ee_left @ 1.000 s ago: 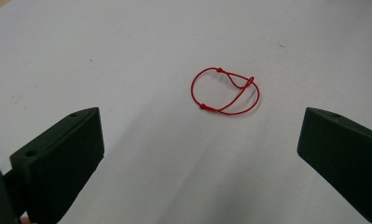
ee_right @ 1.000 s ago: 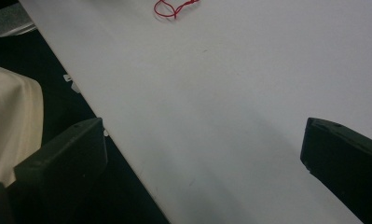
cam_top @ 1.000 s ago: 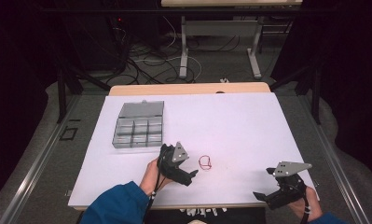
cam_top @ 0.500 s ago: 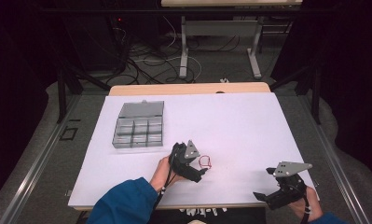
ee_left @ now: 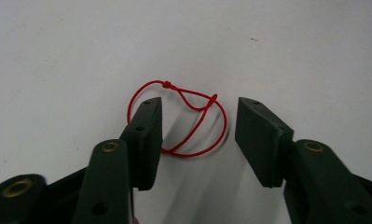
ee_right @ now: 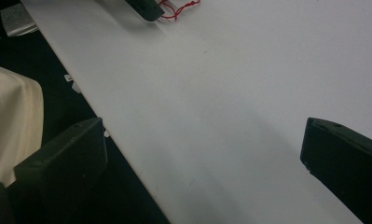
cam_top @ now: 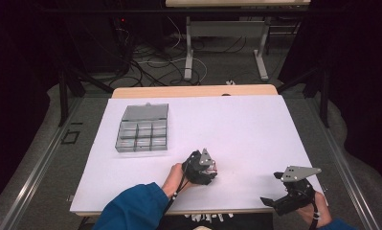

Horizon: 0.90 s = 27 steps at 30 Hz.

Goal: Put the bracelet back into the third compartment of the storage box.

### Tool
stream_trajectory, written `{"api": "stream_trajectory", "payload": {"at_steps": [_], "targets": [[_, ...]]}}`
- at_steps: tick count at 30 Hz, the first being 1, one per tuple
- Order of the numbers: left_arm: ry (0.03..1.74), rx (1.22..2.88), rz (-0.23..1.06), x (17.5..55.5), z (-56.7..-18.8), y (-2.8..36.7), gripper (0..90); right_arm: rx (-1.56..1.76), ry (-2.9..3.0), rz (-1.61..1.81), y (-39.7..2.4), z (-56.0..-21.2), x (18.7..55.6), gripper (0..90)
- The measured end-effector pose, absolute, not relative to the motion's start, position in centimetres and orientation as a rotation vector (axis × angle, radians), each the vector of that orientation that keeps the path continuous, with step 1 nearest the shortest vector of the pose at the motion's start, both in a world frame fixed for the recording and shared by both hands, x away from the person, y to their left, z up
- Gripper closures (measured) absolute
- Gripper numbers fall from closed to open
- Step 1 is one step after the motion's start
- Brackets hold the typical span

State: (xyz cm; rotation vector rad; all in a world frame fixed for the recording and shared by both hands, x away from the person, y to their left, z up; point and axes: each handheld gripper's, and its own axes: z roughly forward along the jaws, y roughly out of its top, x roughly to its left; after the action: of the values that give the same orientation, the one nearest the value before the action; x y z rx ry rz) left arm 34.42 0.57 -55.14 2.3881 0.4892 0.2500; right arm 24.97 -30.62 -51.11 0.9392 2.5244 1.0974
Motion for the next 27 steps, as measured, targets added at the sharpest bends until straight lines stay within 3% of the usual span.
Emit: {"api": "stream_trajectory", "payload": {"at_steps": [15, 27], "targets": [[0.45, 2.375, 0.176, 34.68, -55.52, 0.7, 88.3, 0.932, 2.511, 1.1, -30.56, -51.2, 24.97, 0.1], [0.42, 2.386, 0.196, 34.46, -55.13, 0.96, 89.4, 0.934, 2.505, 1.096, -30.52, -51.23, 24.99, 0.1]]}}
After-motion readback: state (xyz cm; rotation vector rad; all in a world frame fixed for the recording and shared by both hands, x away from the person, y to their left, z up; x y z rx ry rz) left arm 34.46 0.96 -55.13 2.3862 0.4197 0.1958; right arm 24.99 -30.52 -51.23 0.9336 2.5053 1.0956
